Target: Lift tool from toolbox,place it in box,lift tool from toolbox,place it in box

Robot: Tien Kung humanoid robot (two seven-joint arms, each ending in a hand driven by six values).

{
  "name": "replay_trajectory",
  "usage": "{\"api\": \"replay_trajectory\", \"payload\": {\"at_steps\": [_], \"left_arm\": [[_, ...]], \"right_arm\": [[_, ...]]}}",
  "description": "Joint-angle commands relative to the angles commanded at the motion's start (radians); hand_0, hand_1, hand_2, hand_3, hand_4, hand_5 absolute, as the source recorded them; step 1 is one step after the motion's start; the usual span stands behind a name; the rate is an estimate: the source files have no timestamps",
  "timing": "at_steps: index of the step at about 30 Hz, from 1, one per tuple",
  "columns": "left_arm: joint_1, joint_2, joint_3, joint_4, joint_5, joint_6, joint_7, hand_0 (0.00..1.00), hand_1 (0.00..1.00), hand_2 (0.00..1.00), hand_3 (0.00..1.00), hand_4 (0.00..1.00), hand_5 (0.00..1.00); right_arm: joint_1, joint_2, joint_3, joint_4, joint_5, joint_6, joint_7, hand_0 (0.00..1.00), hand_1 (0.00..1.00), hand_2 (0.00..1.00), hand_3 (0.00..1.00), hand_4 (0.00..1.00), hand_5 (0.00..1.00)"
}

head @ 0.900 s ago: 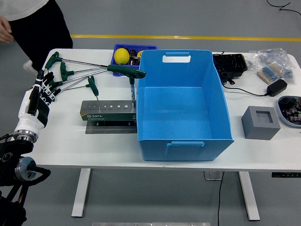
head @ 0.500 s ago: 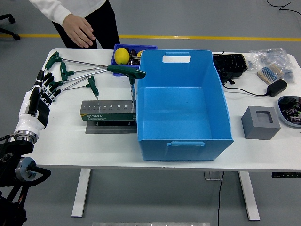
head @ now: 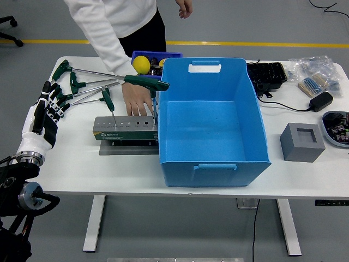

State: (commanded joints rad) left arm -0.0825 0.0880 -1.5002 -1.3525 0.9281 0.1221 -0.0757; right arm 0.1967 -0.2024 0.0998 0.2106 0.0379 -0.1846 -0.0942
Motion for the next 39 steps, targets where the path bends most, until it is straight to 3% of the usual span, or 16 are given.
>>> {"api": "replay_trajectory", "payload": {"at_steps": [19,24,26,27,32,33,35,39], "left_arm": [[-0.003,0.002,-0.001,-0.004,0.014,0.008,-0.002,0.884,0.924,0.980,0.918,0.935,0.811],[-0.020,0.022,0.002,-0.035,0.178,0.022,-0.012,0.889,0.928,0.983,0.916,0.948,0.794],[-0.045,0.052,0.017,-0.063,0.269,0.011,-0.012,0.889,0.928,0.983,0.916,0.948,0.794],[-0.058,0.067,0.029,-0.074,0.308,0.004,-0.013,0.943,0.964,0.998,0.933,0.998,0.636],[-0.193,0.206,0.200,-0.115,0.523,-0.050,-0.035,0.943,0.964,0.998,0.933,0.998,0.636],[-0.222,0.227,0.235,-0.116,0.562,-0.058,-0.039,0.979,0.997,0.998,0.972,0.998,0.522],[-0.291,0.267,0.318,-0.110,0.646,-0.083,-0.037,0.979,0.997,0.998,0.972,0.998,0.522],[-0.395,0.295,0.454,-0.092,0.811,-0.132,-0.015,0.995,0.998,0.998,0.994,0.998,0.487]], "right_arm": [[0.002,-0.002,-0.007,0.000,0.009,0.001,0.003,0.697,0.700,0.752,0.605,0.833,0.728],[0.003,-0.002,-0.005,-0.001,0.006,0.001,0.002,0.696,0.700,0.751,0.605,0.833,0.728],[0.003,-0.002,-0.004,-0.001,0.006,0.001,0.001,0.696,0.700,0.751,0.605,0.833,0.728],[0.003,-0.002,-0.004,-0.001,0.006,0.001,0.002,0.697,0.700,0.751,0.605,0.833,0.727],[0.005,-0.005,0.002,-0.001,-0.003,0.001,-0.001,0.697,0.700,0.751,0.605,0.833,0.727],[0.006,-0.005,0.001,-0.001,-0.002,0.001,-0.001,0.697,0.700,0.751,0.604,0.833,0.727],[0.007,-0.006,0.001,-0.001,-0.002,0.001,-0.001,0.697,0.700,0.751,0.604,0.833,0.727],[0.007,-0.006,-0.004,-0.001,0.010,0.000,0.001,0.697,0.700,0.751,0.604,0.833,0.726]]}}
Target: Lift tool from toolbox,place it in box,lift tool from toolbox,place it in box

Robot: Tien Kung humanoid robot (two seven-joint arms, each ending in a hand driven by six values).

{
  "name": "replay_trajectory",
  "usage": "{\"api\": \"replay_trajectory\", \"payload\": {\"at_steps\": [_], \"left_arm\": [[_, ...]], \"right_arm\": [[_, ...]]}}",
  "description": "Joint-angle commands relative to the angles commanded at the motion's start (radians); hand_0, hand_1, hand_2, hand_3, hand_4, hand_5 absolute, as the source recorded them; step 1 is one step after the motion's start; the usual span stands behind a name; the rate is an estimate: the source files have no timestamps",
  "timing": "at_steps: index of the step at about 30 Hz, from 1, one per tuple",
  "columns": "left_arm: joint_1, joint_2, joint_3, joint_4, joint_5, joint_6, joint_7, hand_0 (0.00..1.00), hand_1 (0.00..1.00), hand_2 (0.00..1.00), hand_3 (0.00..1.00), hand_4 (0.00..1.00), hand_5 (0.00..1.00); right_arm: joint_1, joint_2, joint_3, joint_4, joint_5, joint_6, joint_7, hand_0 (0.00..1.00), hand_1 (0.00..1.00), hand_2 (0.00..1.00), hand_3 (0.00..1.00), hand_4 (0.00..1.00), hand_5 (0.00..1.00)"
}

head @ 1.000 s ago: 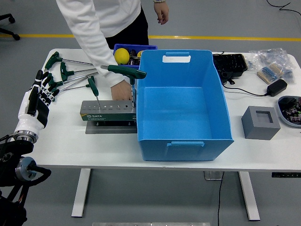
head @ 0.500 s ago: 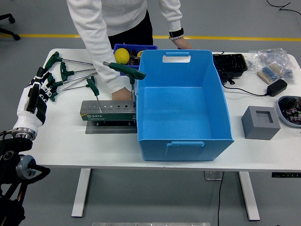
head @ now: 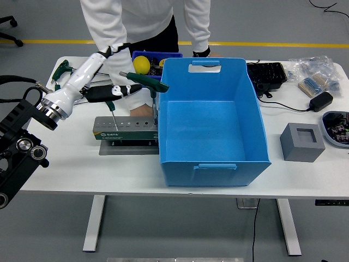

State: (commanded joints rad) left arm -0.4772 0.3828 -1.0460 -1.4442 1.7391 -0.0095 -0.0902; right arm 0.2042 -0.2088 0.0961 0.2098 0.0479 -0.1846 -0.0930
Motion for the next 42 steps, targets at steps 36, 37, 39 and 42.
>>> {"api": "replay_trajectory", "payload": {"at_steps": [36,37,39,42], "left_arm": [[-0.341,-0.117,0.310,0.403,0.401,0.026,0.049,0.636,0.529,0.502,0.617,0.998,0.555],[-0.346,-0.121,0.313,0.414,0.402,0.036,0.050,0.636,0.529,0.502,0.617,0.998,0.555],[-0.353,-0.126,0.317,0.433,0.401,0.053,0.052,0.636,0.529,0.502,0.617,0.998,0.555],[-0.363,-0.134,0.319,0.466,0.404,0.074,0.059,0.505,0.423,0.415,0.539,0.998,0.608]], "right_arm": [[0.004,0.000,0.021,0.003,-0.036,0.000,-0.010,0.698,0.700,0.750,0.603,0.833,0.725],[0.005,0.000,0.020,0.003,-0.035,0.000,-0.009,0.698,0.700,0.750,0.603,0.833,0.725],[0.006,-0.001,0.020,0.002,-0.033,0.000,-0.009,0.698,0.700,0.750,0.603,0.833,0.725],[0.009,-0.003,0.016,0.002,-0.028,-0.001,-0.007,0.700,0.700,0.750,0.603,0.833,0.725]]}}
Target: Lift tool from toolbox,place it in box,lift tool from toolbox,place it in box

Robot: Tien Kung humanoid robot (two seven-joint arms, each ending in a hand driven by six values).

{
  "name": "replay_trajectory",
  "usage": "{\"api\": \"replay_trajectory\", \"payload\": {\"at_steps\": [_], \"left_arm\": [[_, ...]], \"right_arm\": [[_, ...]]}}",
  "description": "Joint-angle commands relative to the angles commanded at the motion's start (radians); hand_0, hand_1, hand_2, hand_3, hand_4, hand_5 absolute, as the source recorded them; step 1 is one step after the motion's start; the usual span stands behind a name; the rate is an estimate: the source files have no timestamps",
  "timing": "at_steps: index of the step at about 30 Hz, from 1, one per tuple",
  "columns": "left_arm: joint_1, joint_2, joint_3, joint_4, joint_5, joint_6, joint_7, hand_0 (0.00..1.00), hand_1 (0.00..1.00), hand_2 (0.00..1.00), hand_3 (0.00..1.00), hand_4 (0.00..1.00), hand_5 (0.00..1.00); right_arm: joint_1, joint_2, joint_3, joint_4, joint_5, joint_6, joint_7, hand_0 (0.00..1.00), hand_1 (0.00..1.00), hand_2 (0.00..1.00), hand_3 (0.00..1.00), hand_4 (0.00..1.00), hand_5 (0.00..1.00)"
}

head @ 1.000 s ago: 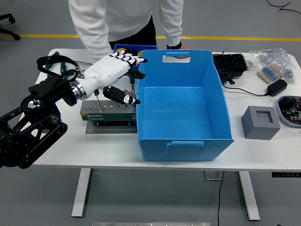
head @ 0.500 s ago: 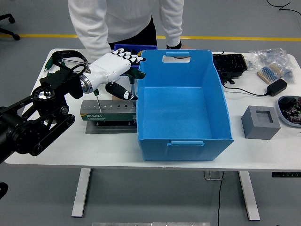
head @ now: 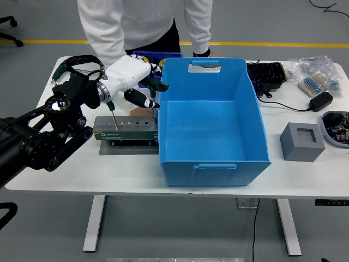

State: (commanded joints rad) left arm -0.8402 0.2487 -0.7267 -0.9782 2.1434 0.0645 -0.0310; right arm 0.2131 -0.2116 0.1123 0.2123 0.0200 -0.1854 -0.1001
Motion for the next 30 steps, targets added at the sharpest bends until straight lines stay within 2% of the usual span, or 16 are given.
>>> {"api": "replay_trajectory", "payload": {"at_steps": [5,6,11,12,14,17,18,29,30], "left_arm": [[-0.007,-0.007,0.007,0.038,0.000,0.029,0.014,0.505,0.423,0.415,0.539,0.998,0.608],[-0.007,-0.008,0.007,0.046,0.000,0.036,0.017,0.396,0.322,0.326,0.473,0.998,0.682],[-0.003,-0.012,0.012,0.070,-0.015,0.063,0.025,0.396,0.322,0.326,0.473,0.998,0.682],[-0.001,-0.013,0.016,0.073,-0.021,0.068,0.029,0.364,0.289,0.303,0.422,0.998,0.715],[0.003,-0.014,0.022,0.077,-0.031,0.074,0.035,0.364,0.289,0.303,0.422,0.998,0.715],[0.007,-0.017,0.032,0.081,-0.049,0.084,0.046,0.364,0.289,0.303,0.422,0.998,0.715],[0.008,-0.019,0.036,0.080,-0.054,0.087,0.050,0.351,0.258,0.285,0.397,0.998,0.723],[0.003,-0.038,0.077,0.059,-0.070,0.124,0.084,0.348,0.259,0.282,0.375,0.998,0.739],[0.003,-0.040,0.079,0.059,-0.072,0.127,0.085,0.326,0.219,0.244,0.311,0.998,0.747]], "right_arm": [[0.002,-0.002,-0.002,0.000,0.002,0.000,0.002,0.700,0.700,0.750,0.603,0.833,0.725],[0.002,-0.002,-0.002,0.000,0.002,0.000,0.002,0.700,0.698,0.745,0.603,0.833,0.726],[0.003,-0.003,0.001,-0.001,-0.005,0.000,0.000,0.700,0.698,0.745,0.603,0.833,0.726],[0.004,-0.003,0.001,-0.001,-0.006,0.000,0.000,0.700,0.697,0.744,0.603,0.834,0.726],[0.004,-0.003,0.001,-0.001,-0.005,0.000,0.000,0.700,0.697,0.744,0.603,0.834,0.726],[0.004,-0.002,0.002,-0.001,-0.006,0.000,0.000,0.700,0.697,0.744,0.603,0.834,0.726],[0.004,-0.002,0.002,-0.001,-0.007,0.000,0.000,0.700,0.697,0.744,0.603,0.833,0.726],[0.005,-0.002,0.005,-0.001,-0.013,-0.001,-0.001,0.700,0.698,0.745,0.603,0.833,0.726],[0.005,-0.002,0.005,-0.001,-0.013,-0.001,-0.001,0.699,0.697,0.743,0.603,0.833,0.725]]}}
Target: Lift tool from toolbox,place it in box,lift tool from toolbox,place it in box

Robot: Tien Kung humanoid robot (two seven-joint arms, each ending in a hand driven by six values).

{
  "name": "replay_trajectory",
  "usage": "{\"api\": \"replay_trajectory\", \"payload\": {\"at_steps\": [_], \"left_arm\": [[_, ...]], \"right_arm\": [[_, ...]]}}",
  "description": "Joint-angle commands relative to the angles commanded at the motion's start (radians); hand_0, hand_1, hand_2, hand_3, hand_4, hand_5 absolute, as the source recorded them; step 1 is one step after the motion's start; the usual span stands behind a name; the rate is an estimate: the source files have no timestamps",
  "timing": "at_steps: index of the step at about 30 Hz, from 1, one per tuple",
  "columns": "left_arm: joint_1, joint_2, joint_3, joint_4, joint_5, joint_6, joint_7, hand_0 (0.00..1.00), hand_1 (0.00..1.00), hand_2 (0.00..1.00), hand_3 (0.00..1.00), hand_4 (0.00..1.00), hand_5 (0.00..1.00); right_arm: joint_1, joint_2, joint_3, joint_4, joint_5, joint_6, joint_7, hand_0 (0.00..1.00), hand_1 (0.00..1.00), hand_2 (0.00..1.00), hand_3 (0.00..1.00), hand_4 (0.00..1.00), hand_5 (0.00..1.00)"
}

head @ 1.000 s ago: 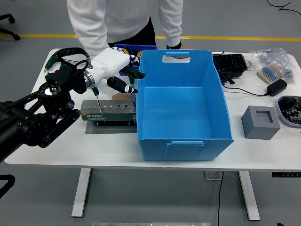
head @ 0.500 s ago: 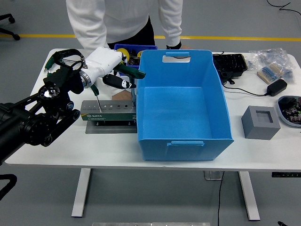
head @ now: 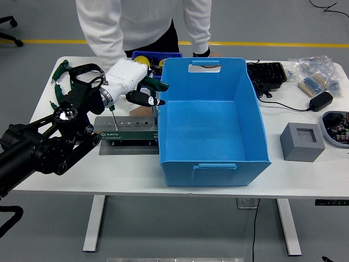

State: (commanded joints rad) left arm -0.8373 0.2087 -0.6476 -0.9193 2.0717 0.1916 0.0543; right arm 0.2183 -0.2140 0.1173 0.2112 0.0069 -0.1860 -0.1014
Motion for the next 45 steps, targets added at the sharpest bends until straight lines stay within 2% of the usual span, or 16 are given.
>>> {"api": "replay_trajectory", "payload": {"at_steps": [5,6,11,12,14,17,18,22,23,24,30,31,37,42,43,45], "left_arm": [[-0.003,-0.007,0.010,0.012,-0.012,0.013,0.003,0.326,0.219,0.244,0.311,0.998,0.747],[-0.004,-0.008,0.012,0.015,-0.013,0.013,0.003,0.309,0.171,0.199,0.252,0.998,0.753],[-0.006,-0.010,0.019,0.029,-0.017,0.016,0.006,0.309,0.171,0.199,0.252,0.998,0.753],[-0.007,-0.011,0.019,0.034,-0.019,0.019,0.007,0.285,0.137,0.164,0.203,0.998,0.754],[-0.008,-0.012,0.020,0.040,-0.023,0.024,0.010,0.285,0.137,0.164,0.203,0.998,0.754],[-0.007,-0.014,0.026,0.051,-0.076,0.040,0.016,0.285,0.137,0.164,0.203,0.998,0.754],[-0.007,-0.015,0.028,0.053,-0.091,0.047,0.018,0.265,0.089,0.117,0.146,0.998,0.764],[-0.004,-0.020,0.036,0.060,-0.116,0.073,0.023,0.265,0.089,0.117,0.146,0.998,0.764],[-0.004,-0.021,0.038,0.063,-0.118,0.080,0.022,0.265,0.089,0.117,0.146,0.998,0.764],[-0.003,-0.022,0.041,0.066,-0.122,0.086,0.018,0.231,0.047,0.083,0.080,0.998,0.764],[0.002,-0.024,0.054,0.076,-0.136,0.118,-0.009,0.231,0.047,0.083,0.080,0.998,0.764],[0.002,-0.024,0.056,0.076,-0.139,0.124,-0.014,0.205,0.007,0.042,0.024,0.998,0.766],[0.001,-0.024,0.061,0.069,-0.148,0.158,-0.039,0.205,0.002,0.028,0.010,0.998,0.732],[-0.001,-0.018,0.060,0.063,-0.150,0.167,-0.053,0.205,0.002,0.028,0.010,0.998,0.732],[-0.002,-0.017,0.058,0.061,-0.151,0.168,-0.056,0.204,0.002,0.024,0.005,0.922,0.707],[-0.003,-0.013,0.053,0.057,-0.151,0.172,-0.060,0.204,0.002,0.024,0.005,0.922,0.707]], "right_arm": [[0.001,-0.001,-0.001,0.000,0.001,0.000,0.001,0.699,0.697,0.743,0.603,0.833,0.725],[0.001,-0.001,-0.001,0.000,0.001,0.000,0.001,0.700,0.696,0.742,0.602,0.832,0.726],[0.002,-0.001,-0.001,0.000,0.000,0.000,0.000,0.700,0.696,0.742,0.602,0.832,0.726],[0.003,-0.001,0.000,0.000,0.000,0.000,0.000,0.701,0.696,0.741,0.603,0.833,0.726],[0.003,-0.001,-0.001,0.000,-0.001,0.000,0.000,0.701,0.696,0.741,0.603,0.833,0.726],[0.003,-0.002,0.000,0.000,-0.001,0.000,0.000,0.701,0.696,0.741,0.603,0.833,0.726],[0.002,-0.002,0.000,0.000,-0.001,0.000,0.000,0.700,0.696,0.741,0.602,0.833,0.725],[0.001,-0.001,0.004,0.000,-0.009,0.000,-0.001,0.700,0.696,0.741,0.602,0.833,0.725],[0.000,-0.001,0.005,0.000,-0.010,0.000,-0.001,0.700,0.696,0.741,0.602,0.833,0.725],[0.000,-0.001,0.005,0.001,-0.010,0.000,-0.002,0.699,0.696,0.741,0.603,0.833,0.725],[-0.003,-0.001,0.004,0.001,-0.008,0.000,-0.001,0.699,0.696,0.741,0.603,0.833,0.725],[-0.003,-0.001,0.005,0.001,-0.008,0.000,-0.001,0.698,0.696,0.741,0.602,0.833,0.724],[-0.005,0.000,0.007,0.001,-0.012,-0.001,-0.001,0.699,0.696,0.741,0.603,0.833,0.724],[-0.006,0.000,0.006,0.001,-0.009,-0.001,-0.001,0.699,0.696,0.741,0.603,0.833,0.724],[-0.006,0.000,0.006,0.001,-0.009,-0.001,-0.001,0.699,0.696,0.741,0.602,0.833,0.724],[-0.005,0.000,0.005,0.001,-0.007,0.000,0.000,0.699,0.696,0.741,0.602,0.833,0.724]]}}
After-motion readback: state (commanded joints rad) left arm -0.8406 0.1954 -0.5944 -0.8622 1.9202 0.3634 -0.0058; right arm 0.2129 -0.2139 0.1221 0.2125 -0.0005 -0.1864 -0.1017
